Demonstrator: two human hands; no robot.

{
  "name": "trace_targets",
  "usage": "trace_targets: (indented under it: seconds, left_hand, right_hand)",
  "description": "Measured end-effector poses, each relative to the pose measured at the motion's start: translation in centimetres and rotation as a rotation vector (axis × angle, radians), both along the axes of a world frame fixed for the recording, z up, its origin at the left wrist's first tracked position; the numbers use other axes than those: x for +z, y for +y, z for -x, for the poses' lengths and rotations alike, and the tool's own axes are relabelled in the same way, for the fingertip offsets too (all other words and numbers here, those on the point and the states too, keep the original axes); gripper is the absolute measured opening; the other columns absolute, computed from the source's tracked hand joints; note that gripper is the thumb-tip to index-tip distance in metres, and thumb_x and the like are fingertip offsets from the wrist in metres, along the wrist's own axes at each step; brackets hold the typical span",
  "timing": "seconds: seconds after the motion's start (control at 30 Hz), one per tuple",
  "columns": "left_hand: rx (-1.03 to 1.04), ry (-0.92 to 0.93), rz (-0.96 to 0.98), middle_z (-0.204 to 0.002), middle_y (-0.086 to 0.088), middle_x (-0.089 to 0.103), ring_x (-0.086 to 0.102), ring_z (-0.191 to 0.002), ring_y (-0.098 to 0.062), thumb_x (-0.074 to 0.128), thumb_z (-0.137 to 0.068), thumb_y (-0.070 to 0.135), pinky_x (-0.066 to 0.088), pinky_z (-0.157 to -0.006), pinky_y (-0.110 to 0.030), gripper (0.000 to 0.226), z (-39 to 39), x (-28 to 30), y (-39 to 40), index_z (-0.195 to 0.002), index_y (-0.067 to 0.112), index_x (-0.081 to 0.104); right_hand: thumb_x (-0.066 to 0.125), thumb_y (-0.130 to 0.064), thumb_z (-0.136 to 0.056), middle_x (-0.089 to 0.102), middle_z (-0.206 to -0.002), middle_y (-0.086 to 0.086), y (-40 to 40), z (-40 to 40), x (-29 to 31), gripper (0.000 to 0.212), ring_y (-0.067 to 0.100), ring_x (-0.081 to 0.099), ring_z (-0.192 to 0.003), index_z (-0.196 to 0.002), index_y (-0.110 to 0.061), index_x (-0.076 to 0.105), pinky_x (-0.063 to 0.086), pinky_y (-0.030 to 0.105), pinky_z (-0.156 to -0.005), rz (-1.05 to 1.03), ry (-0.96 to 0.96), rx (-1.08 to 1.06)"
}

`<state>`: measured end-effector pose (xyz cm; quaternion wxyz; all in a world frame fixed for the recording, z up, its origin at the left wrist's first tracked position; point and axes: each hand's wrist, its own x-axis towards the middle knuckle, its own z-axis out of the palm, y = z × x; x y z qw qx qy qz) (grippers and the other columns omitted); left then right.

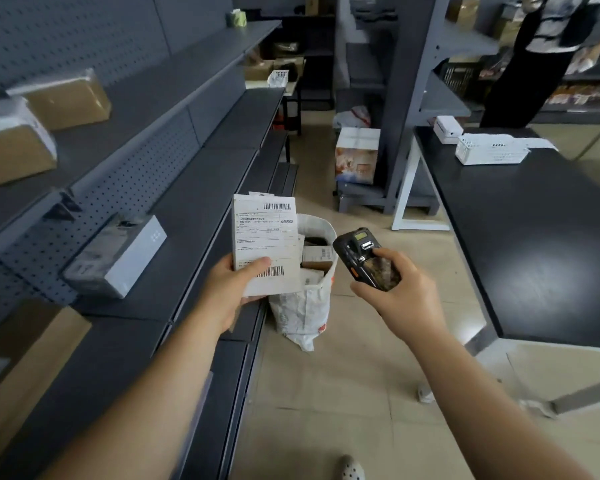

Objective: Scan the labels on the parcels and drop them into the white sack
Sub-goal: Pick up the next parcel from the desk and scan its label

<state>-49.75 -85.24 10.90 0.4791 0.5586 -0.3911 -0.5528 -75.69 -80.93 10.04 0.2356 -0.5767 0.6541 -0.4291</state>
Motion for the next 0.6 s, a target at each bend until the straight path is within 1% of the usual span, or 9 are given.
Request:
trace_targets:
  seconds: [0.07,0.17,0.3,0.4,0.5,0.53,0.6]
  left_hand:
    - [0.003,-0.015,-0.002,-0.090,0.006,0.077,0.073,-0.077,-0.008,0.069,-0.089,0.012,0.055,-0.056,-0.024,0.018,1.2,0.0,-3.5,-0.103,0.024,0.067]
    - [0.002,-0.035,-0.015,-0.096,0.003,0.077,0.073,-0.083,-0.012,0.071,-0.088,0.015,0.057,-0.061,-0.027,0.021,2.6,-0.6,-8.1,-0.108,0.021,0.067]
    - [0.028,-0.045,-0.079,-0.098,0.001,0.076,0.073,-0.089,-0.017,0.073,-0.087,0.016,0.058,-0.066,-0.032,0.022,3.7,-3.1,-13.1,-0.108,0.021,0.068]
    - [0.032,-0.059,-0.137,-0.096,0.001,0.077,0.073,-0.088,-0.017,0.073,-0.086,0.015,0.058,-0.066,-0.032,0.021,3.8,-5.4,-16.5,-0.106,0.021,0.068]
    - [0.008,-0.079,-0.205,-0.095,0.002,0.077,0.073,-0.090,-0.018,0.074,-0.086,0.015,0.060,-0.077,-0.040,0.019,3.5,-8.3,-20.5,-0.104,0.021,0.068]
    - [-0.003,-0.083,-0.223,-0.095,0.002,0.077,0.073,-0.090,-0.018,0.074,-0.086,0.015,0.060,-0.078,-0.041,0.019,3.4,-9.3,-21.9,-0.103,0.021,0.068]
    - [-0.014,-0.089,-0.248,-0.093,0.004,0.075,0.072,-0.085,-0.013,0.073,-0.087,0.013,0.061,-0.071,-0.035,0.019,3.1,-11.3,-24.7,-0.104,0.021,0.067]
  right_hand:
    - [0.086,-0.035,-0.068,0.062,-0.106,-0.019,-3.8,1.4,-0.2,0.059,0.008,0.060,-0.100,-0.122,-0.039,0.061,0.052,0.033,-0.089,-0.007,0.004,0.017]
    - [0.086,-0.038,-0.068,0.063,-0.110,-0.016,-8.8,2.7,-0.9,0.062,0.010,0.060,-0.103,-0.124,-0.038,0.061,0.051,0.033,-0.090,-0.028,0.014,0.026]
    - [0.085,-0.041,-0.068,0.064,-0.113,-0.013,-14.0,3.5,-2.8,0.062,0.011,0.060,-0.103,-0.125,-0.037,0.060,0.052,0.034,-0.089,-0.085,0.021,0.044]
    - [0.085,-0.041,-0.068,0.063,-0.112,-0.013,-17.3,3.3,-4.5,0.062,0.012,0.059,-0.102,-0.125,-0.036,0.060,0.051,0.033,-0.089,-0.143,0.025,0.048]
    - [0.085,-0.041,-0.069,0.059,-0.111,-0.016,-20.7,2.8,-6.3,0.062,0.010,0.058,-0.102,-0.125,-0.036,0.060,0.048,0.029,-0.087,-0.194,0.035,0.035]
    - [0.085,-0.040,-0.070,0.057,-0.110,-0.017,-21.8,2.6,-6.9,0.062,0.010,0.058,-0.102,-0.126,-0.036,0.060,0.047,0.028,-0.087,-0.210,0.041,0.028]
    - [0.085,-0.039,-0.070,0.055,-0.108,-0.019,-24.1,2.1,-8.1,0.062,0.009,0.057,-0.101,-0.126,-0.034,0.060,0.047,0.028,-0.086,-0.237,0.060,0.016]
